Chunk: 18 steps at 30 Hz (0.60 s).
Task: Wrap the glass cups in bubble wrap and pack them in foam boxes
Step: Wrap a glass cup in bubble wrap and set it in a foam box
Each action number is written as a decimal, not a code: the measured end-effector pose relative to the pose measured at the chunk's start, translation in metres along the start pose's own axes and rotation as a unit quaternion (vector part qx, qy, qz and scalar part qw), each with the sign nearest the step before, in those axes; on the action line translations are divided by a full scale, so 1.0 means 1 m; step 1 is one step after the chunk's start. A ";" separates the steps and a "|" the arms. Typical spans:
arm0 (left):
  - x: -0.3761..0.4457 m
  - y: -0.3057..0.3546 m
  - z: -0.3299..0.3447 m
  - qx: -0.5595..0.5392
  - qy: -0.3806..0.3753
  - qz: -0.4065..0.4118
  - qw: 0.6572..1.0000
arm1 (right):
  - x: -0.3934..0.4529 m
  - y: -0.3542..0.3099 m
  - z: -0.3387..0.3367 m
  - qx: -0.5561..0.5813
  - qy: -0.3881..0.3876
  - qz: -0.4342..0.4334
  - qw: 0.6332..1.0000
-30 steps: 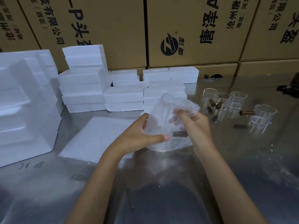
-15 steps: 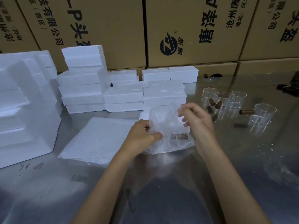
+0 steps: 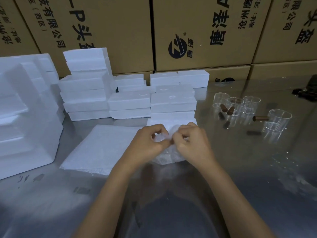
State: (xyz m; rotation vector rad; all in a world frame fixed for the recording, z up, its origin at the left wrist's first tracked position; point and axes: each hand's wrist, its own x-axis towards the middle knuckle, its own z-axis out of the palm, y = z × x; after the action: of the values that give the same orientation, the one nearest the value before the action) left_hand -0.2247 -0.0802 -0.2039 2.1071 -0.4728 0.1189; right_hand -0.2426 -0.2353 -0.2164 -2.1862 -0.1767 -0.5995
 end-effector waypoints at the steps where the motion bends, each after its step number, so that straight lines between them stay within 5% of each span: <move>1: 0.000 -0.001 0.003 0.049 0.008 0.013 0.999 | 0.001 -0.001 -0.001 0.034 0.052 0.002 0.998; 3: -0.001 -0.004 0.011 0.156 0.015 0.063 0.986 | 0.003 -0.004 -0.004 0.090 0.108 0.003 0.990; 6: -0.003 -0.004 0.018 0.239 0.017 0.090 0.967 | 0.002 0.000 -0.003 0.023 0.040 -0.025 0.999; 11: -0.001 0.000 0.003 0.045 0.000 0.008 0.999 | -0.002 0.014 0.004 -0.180 -0.035 -0.085 0.979; 15: -0.003 0.004 0.000 0.066 0.080 0.068 0.992 | -0.004 0.018 0.009 -0.200 -0.099 -0.077 0.972; 18: -0.005 0.002 0.002 0.150 0.037 0.075 0.985 | -0.002 0.015 0.011 -0.123 -0.060 -0.046 0.989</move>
State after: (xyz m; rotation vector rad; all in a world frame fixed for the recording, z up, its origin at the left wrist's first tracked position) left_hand -0.2305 -0.0816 -0.2046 2.3490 -0.5989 0.3734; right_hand -0.2356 -0.2364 -0.2337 -2.4671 -0.2816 -0.5647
